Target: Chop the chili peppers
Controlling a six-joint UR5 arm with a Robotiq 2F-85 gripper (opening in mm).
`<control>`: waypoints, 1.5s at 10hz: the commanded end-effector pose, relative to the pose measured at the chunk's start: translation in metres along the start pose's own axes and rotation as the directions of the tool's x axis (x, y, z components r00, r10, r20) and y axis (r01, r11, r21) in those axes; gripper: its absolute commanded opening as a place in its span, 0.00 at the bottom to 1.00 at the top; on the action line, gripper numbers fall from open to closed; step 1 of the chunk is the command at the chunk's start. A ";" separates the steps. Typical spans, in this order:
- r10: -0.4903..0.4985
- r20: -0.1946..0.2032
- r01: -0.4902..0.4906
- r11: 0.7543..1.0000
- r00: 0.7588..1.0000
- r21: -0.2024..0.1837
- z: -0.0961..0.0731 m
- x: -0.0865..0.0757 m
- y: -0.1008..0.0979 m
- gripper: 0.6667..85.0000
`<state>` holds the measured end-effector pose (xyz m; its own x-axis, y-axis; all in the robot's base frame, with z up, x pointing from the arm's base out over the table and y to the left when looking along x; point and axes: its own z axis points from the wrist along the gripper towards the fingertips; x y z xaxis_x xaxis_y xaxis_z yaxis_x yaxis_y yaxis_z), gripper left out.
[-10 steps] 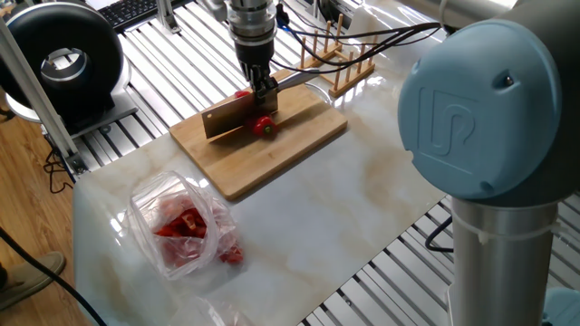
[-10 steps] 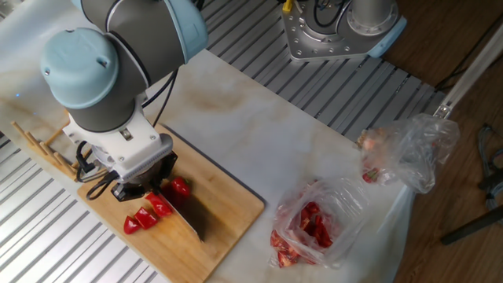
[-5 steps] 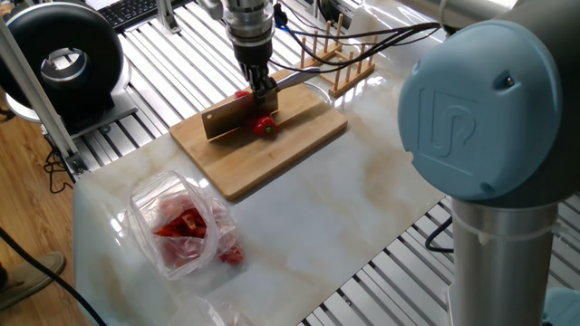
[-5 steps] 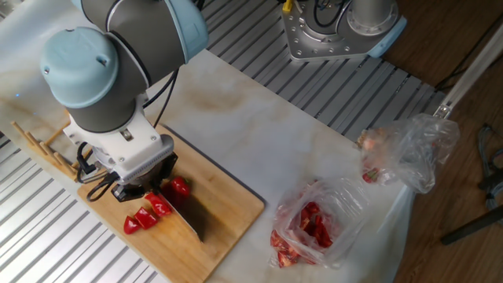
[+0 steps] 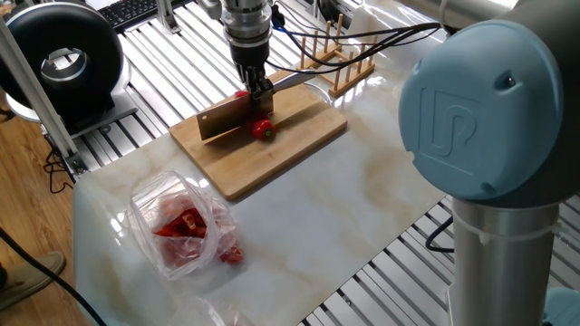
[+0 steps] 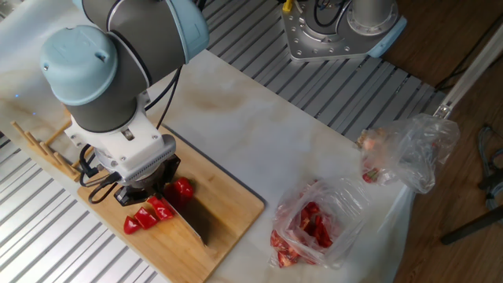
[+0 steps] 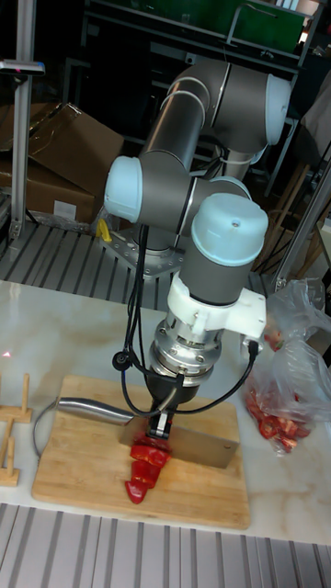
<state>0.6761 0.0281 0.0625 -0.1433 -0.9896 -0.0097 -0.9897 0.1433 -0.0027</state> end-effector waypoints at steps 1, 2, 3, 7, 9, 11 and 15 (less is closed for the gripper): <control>-0.019 0.028 0.018 1.000 0.999 0.007 -0.002 0.002 -0.003 0.01; -0.025 0.031 0.025 1.000 0.999 0.007 -0.005 0.002 -0.003 0.01; -0.026 0.038 0.026 1.000 0.999 0.004 -0.006 0.000 -0.002 0.01; -0.017 0.038 0.017 1.000 0.999 0.010 0.000 0.000 -0.003 0.01; -0.008 0.012 0.008 1.000 1.000 0.000 -0.009 0.002 0.001 0.01; 0.024 -0.003 -0.024 0.999 1.000 -0.031 -0.019 -0.004 0.012 0.01; 0.018 -0.002 -0.018 0.998 1.000 -0.056 -0.018 0.003 0.020 0.01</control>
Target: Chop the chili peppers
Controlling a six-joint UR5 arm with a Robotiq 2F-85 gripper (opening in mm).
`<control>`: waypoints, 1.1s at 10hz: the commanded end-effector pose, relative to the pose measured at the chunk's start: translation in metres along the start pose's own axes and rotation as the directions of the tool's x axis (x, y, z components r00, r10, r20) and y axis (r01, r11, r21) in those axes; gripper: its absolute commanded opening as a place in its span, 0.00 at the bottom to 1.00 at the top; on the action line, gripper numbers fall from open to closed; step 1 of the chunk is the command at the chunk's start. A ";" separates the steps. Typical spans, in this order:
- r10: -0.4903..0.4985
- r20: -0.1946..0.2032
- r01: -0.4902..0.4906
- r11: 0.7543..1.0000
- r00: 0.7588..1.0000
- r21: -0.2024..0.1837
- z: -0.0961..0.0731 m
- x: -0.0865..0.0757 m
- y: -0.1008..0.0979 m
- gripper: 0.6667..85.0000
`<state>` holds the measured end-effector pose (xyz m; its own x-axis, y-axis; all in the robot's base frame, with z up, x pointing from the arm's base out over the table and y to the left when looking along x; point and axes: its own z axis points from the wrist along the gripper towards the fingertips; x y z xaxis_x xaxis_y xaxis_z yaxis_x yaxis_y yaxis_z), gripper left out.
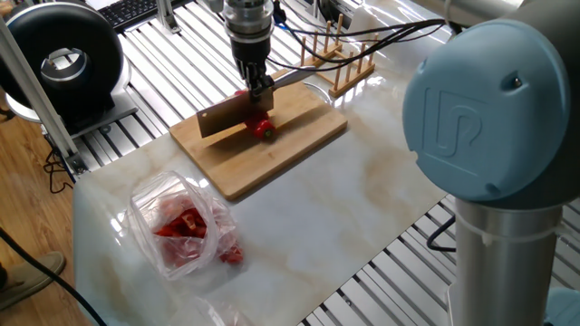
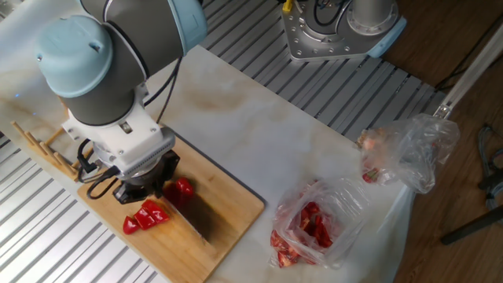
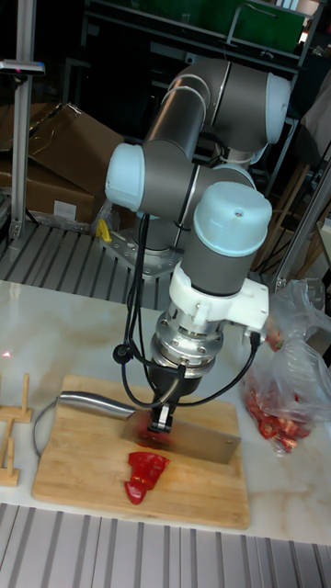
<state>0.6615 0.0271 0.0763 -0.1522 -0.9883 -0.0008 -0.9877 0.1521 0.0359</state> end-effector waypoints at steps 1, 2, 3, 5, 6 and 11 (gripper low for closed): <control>0.004 -0.001 -0.004 1.000 1.000 -0.021 -0.010 0.002 0.008 0.01; 0.003 -0.004 -0.003 1.000 1.000 -0.022 -0.016 0.003 0.009 0.01; 0.003 -0.003 -0.003 1.000 1.000 -0.027 -0.021 0.002 0.012 0.01; -0.003 -0.010 0.003 1.000 1.000 -0.020 -0.035 0.004 0.013 0.01; -0.003 -0.012 0.003 1.000 1.000 -0.016 -0.041 0.005 0.014 0.01; 0.005 0.011 -0.005 0.999 1.000 -0.041 -0.060 0.010 0.034 0.01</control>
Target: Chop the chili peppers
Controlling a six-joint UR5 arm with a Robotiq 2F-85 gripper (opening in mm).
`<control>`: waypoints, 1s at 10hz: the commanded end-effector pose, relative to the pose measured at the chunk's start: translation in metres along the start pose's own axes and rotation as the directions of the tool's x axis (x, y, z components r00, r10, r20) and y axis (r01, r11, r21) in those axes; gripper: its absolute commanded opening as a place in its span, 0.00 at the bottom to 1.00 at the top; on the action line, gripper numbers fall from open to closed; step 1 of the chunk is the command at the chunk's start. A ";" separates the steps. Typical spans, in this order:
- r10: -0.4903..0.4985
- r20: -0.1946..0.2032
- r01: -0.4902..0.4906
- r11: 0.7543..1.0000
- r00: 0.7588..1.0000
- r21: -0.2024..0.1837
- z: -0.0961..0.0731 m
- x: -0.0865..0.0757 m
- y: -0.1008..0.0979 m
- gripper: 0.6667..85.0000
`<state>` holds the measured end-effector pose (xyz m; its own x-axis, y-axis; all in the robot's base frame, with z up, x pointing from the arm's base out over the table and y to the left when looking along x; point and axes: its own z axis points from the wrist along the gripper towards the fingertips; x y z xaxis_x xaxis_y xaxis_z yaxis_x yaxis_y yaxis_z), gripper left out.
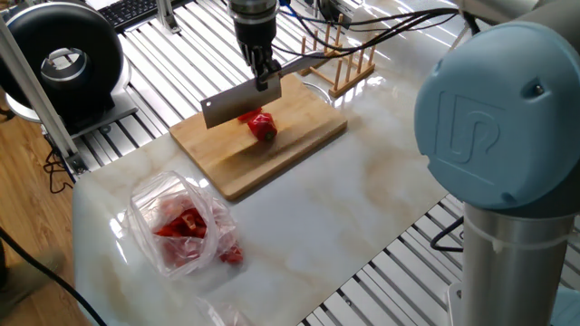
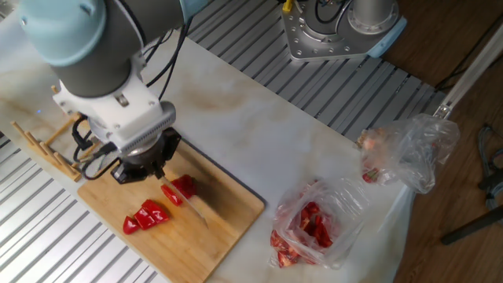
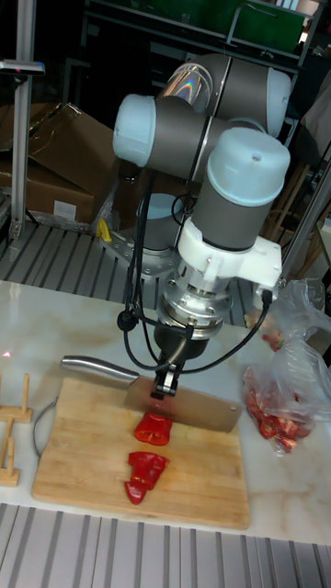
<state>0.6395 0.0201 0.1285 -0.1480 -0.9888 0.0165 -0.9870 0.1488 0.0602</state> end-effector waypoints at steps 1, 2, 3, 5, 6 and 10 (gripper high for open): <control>0.010 0.041 -0.009 0.999 0.999 -0.032 -0.005 0.004 0.017 0.01; 0.007 0.036 -0.006 0.999 0.999 -0.034 -0.002 0.010 0.020 0.01; 0.001 0.021 0.000 1.000 1.000 -0.028 0.001 0.016 0.019 0.01; -0.002 0.023 0.003 1.000 1.000 -0.016 0.010 0.014 0.012 0.01; -0.005 0.021 0.005 1.000 1.000 -0.009 0.013 0.013 0.008 0.01; -0.016 0.027 0.016 1.000 1.000 0.002 0.021 0.004 0.003 0.01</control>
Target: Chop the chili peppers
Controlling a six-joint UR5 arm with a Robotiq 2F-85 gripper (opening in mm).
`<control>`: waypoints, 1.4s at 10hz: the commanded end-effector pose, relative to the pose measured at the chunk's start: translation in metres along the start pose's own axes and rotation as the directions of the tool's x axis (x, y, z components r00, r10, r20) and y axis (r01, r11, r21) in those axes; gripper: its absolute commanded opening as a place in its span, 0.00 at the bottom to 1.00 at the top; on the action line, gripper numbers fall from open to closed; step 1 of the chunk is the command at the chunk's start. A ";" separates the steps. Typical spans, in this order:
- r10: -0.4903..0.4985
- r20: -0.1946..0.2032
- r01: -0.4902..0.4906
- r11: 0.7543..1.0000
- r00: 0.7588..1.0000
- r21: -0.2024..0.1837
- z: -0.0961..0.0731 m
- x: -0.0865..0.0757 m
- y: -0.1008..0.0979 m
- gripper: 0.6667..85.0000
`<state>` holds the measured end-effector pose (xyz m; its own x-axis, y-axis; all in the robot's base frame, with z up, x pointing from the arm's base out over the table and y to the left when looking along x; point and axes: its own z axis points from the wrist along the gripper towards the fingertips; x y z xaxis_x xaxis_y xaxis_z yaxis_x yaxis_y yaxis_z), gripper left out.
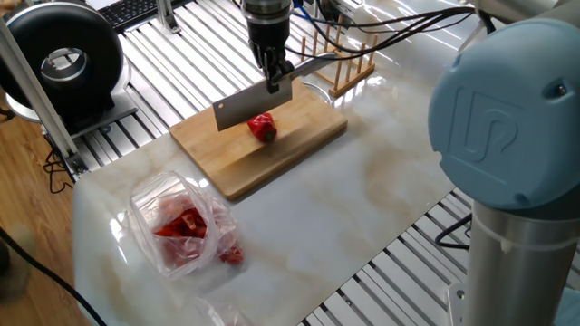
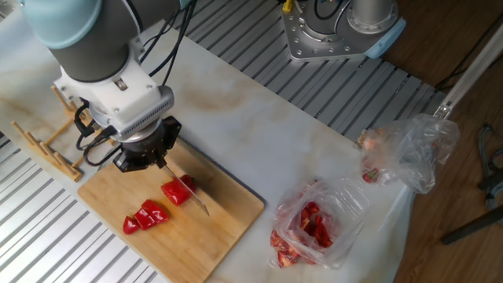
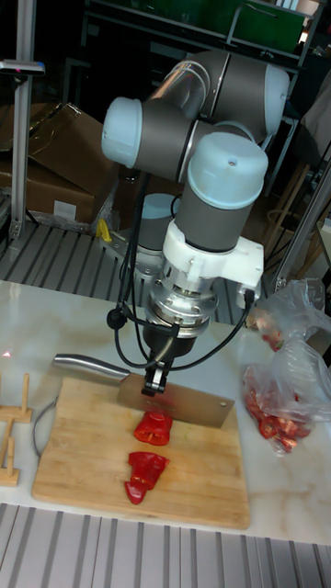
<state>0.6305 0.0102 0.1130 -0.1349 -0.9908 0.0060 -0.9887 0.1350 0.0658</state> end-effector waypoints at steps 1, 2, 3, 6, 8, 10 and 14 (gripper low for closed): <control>-0.004 0.019 0.004 1.000 1.000 0.009 0.007 -0.008 -0.005 0.01; 0.002 0.021 -0.002 1.000 1.000 0.009 0.008 -0.009 -0.006 0.01; 0.008 0.022 -0.008 1.000 1.000 0.004 0.008 -0.011 -0.005 0.01; 0.027 0.060 -0.026 0.999 0.998 -0.019 0.012 -0.024 -0.001 0.01; 0.028 0.064 -0.027 1.000 0.998 -0.015 0.013 -0.028 -0.004 0.01; 0.029 0.059 -0.028 1.000 0.998 -0.006 0.013 -0.029 -0.007 0.01; 0.025 0.065 -0.024 1.000 0.998 -0.015 0.017 -0.031 -0.006 0.01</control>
<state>0.6393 0.0356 0.0959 -0.1594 -0.9864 -0.0400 -0.9849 0.1562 0.0742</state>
